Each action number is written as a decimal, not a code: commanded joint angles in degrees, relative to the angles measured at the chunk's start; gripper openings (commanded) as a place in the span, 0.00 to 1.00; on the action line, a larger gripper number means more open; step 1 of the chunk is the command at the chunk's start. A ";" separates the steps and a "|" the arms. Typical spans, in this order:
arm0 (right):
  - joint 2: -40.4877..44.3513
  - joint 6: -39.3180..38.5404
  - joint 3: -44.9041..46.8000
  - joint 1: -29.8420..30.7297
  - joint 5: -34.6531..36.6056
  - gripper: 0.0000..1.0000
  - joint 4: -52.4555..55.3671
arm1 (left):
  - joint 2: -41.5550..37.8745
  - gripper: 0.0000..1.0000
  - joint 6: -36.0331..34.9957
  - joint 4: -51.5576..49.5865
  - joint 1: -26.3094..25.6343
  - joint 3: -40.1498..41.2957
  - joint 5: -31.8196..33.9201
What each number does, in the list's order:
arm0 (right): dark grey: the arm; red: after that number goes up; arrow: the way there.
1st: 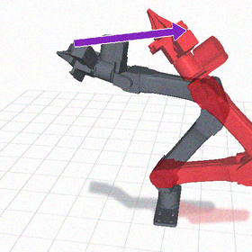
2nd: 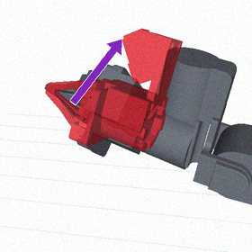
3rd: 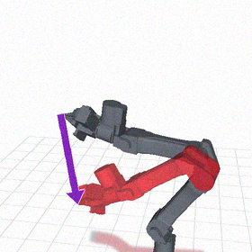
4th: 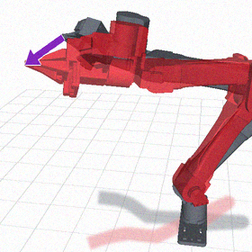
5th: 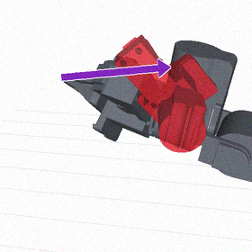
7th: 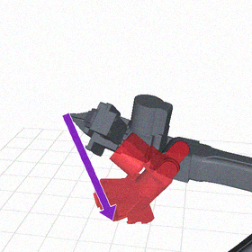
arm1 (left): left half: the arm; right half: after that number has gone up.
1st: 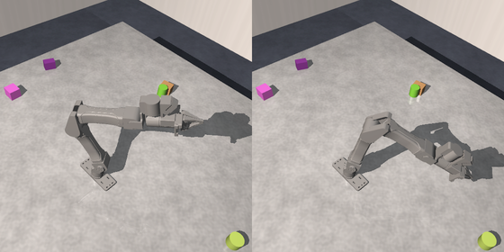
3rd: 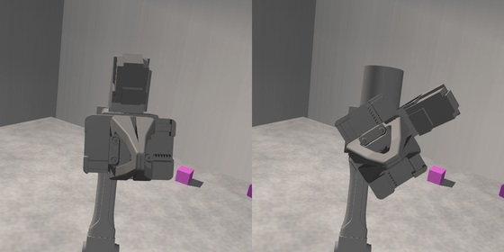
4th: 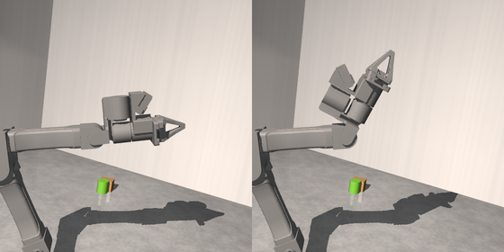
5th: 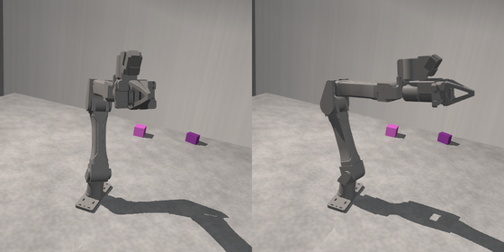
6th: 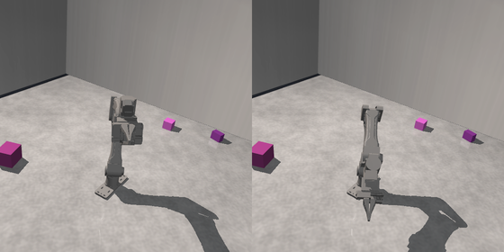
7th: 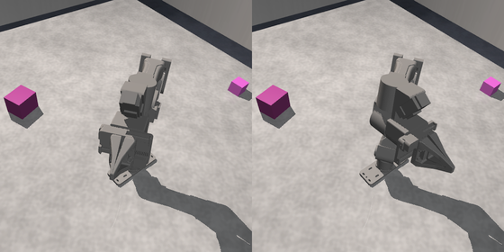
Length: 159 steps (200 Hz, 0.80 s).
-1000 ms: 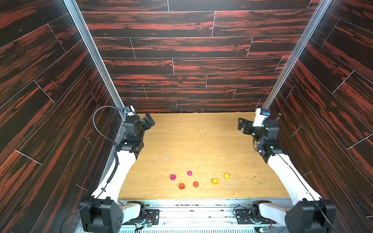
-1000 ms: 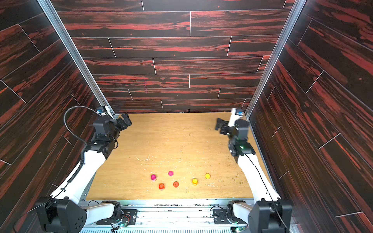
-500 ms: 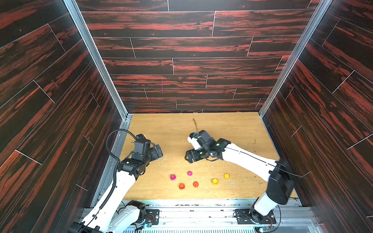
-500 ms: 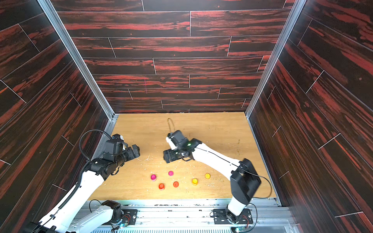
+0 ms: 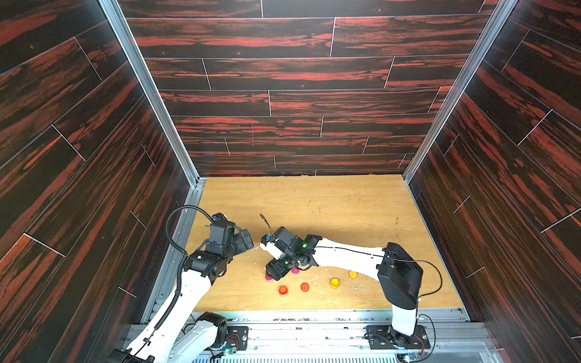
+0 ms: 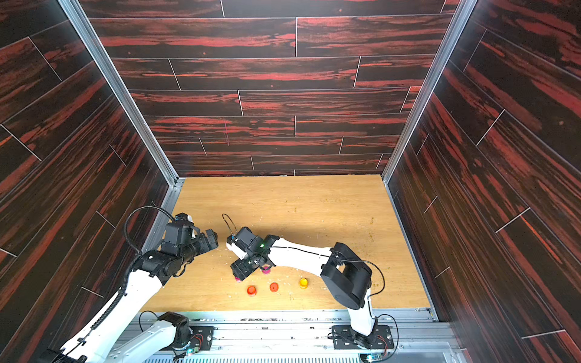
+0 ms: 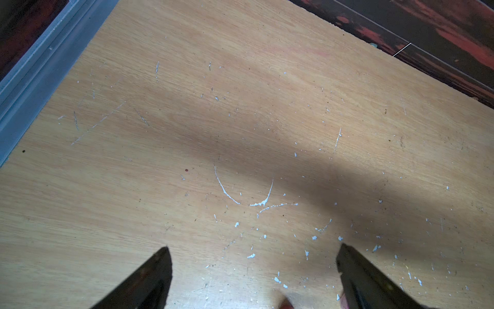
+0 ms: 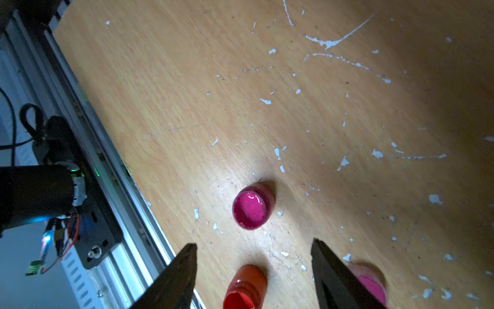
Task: Close the paint jar lid
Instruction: Pick up the paint jar from the center of the board.
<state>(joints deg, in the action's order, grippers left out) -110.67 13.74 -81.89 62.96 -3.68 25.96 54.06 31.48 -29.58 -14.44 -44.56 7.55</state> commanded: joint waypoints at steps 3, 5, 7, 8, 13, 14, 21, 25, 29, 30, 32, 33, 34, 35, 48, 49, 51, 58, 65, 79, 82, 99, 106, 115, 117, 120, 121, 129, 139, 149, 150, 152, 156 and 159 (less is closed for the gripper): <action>-1.59 -2.40 -1.26 1.77 -0.14 0.70 -0.91 | -1.28 1.00 -1.07 -1.18 -0.09 0.08 1.34; -1.75 -2.31 -1.28 1.83 -0.15 0.70 -0.97 | -1.32 1.00 -1.03 -1.14 -0.07 0.13 1.44; -1.85 -2.33 -1.33 1.89 -0.18 0.69 -0.99 | -1.35 1.00 -1.02 -1.06 -0.07 0.16 1.46; -1.93 -2.32 -1.34 1.89 -0.18 0.69 -0.99 | -1.34 1.00 -1.05 -1.03 -0.11 0.17 1.48; -2.31 -2.33 -1.34 1.97 -0.26 0.68 -0.99 | -1.50 1.00 -1.05 -0.85 -0.07 0.30 1.67; -2.38 -2.41 -1.39 2.03 -0.22 0.68 -0.99 | -1.50 1.00 -1.02 -0.84 -0.07 0.32 1.72; -2.97 -2.32 -1.46 2.24 0.21 0.68 -0.99 | -1.73 1.00 -1.03 -0.68 -0.07 0.43 1.76; -3.32 -2.31 -1.51 2.40 0.66 0.68 -0.92 | -1.82 1.00 -1.09 -0.57 -0.08 0.45 1.84; -3.60 -2.38 -1.65 2.57 1.00 0.67 -0.84 | -1.90 1.00 -1.16 -0.56 -0.07 0.44 1.92; -3.68 -2.43 -1.72 2.59 1.11 0.67 -0.79 | -1.92 1.00 -1.16 -0.52 -0.07 0.43 1.93; -3.85 -2.41 -1.81 2.67 1.26 0.67 -0.68 | -1.98 1.00 -1.16 -0.53 -0.11 0.48 1.94; -3.94 -2.45 -1.84 2.68 1.37 0.67 -0.62 | -2.05 1.00 -1.16 -0.55 -0.09 0.46 1.98; -4.03 -2.47 -1.90 2.73 1.43 0.67 -0.59 | -2.04 1.00 -1.16 -0.51 -0.08 0.49 2.01; -4.11 -2.48 -1.93 2.76 1.55 0.67 -0.53 | -2.04 1.00 -1.12 -0.49 -0.07 0.46 2.06; -4.79 -2.75 -2.55 3.21 2.18 0.66 -0.16 | -2.39 1.00 -1.24 -0.34 -0.14 0.52 2.20; -4.80 -2.75 -2.56 3.26 2.18 0.66 -0.14 | -2.39 1.00 -1.25 -0.32 -0.10 0.52 2.25; -4.92 -2.82 -2.62 3.36 2.28 0.66 -0.16 | -2.45 1.00 -1.21 -0.37 -0.08 0.52 2.28; -5.22 -2.93 -2.92 3.56 2.68 0.66 -0.04 | -2.49 1.00 -1.26 -0.22 -0.07 0.52 2.40; -5.62 -3.11 -3.22 3.82 3.20 0.66 0.19 | -2.51 1.00 -1.34 -0.20 -0.09 0.60 2.58; -6.75 -3.54 -4.11 4.25 4.27 0.64 0.99 | -2.42 1.00 -1.40 -0.24 -0.11 0.61 2.64; -6.88 -3.59 -4.15 4.27 4.36 0.64 1.13 | -2.41 1.00 -1.41 -0.35 -0.07 0.54 2.64; -8.03 -3.50 -5.00 4.34 4.96 0.60 1.88 | -2.35 1.00 -1.55 -0.39 -0.09 0.52 2.62; -8.44 -3.38 -5.27 4.37 5.25 0.59 2.15 | -2.39 1.00 -1.59 -0.51 -0.07 0.52 2.80; -8.68 -3.39 -5.47 4.37 5.42 0.58 2.28 | -2.40 1.00 -1.57 -0.52 -0.07 0.52 2.90; -8.75 -3.42 -5.54 4.37 5.52 0.58 2.29 | -2.39 1.00 -1.59 -0.53 -0.07 0.52 2.84; -8.77 -3.45 -5.53 4.37 5.60 0.58 2.27 | -2.38 1.00 -1.52 -0.49 -0.07 0.52 2.88; -8.81 -3.45 -5.55 4.41 5.61 0.58 2.27 | -2.38 1.00 -1.52 -0.48 -0.07 0.52 2.89; -8.94 -3.50 -5.56 4.45 5.75 0.57 2.18 | -2.43 1.00 -1.57 -0.48 -0.07 0.52 2.80; -9.16 -3.61 -5.56 4.45 6.05 0.55 2.16 | -2.45 1.00 -1.65 -0.56 -0.08 0.52 2.83; -9.53 -3.63 -5.87 4.50 6.14 0.52 2.28 | -2.40 1.00 -1.71 -0.56 -0.11 0.53 2.96; -9.53 -3.63 -5.87 4.50 6.14 0.52 2.28 | -2.44 1.00 -1.70 -0.61 -0.13 0.52 3.02; -9.62 -3.59 -5.90 4.47 6.14 0.52 2.37 | -2.40 1.00 -1.76 -0.62 -0.13 0.48 3.00; -9.77 -3.63 -6.00 4.45 6.14 0.51 2.43 | -2.44 1.00 -1.72 -0.65 -0.07 0.44 3.11; -9.86 -3.66 -6.08 4.46 6.14 0.50 2.51 | -2.47 1.00 -1.77 -0.65 -0.09 0.43 3.16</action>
<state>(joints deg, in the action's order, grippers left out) -119.02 10.39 -86.37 66.92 1.69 27.07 52.42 30.41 -29.41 -14.44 -44.45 9.45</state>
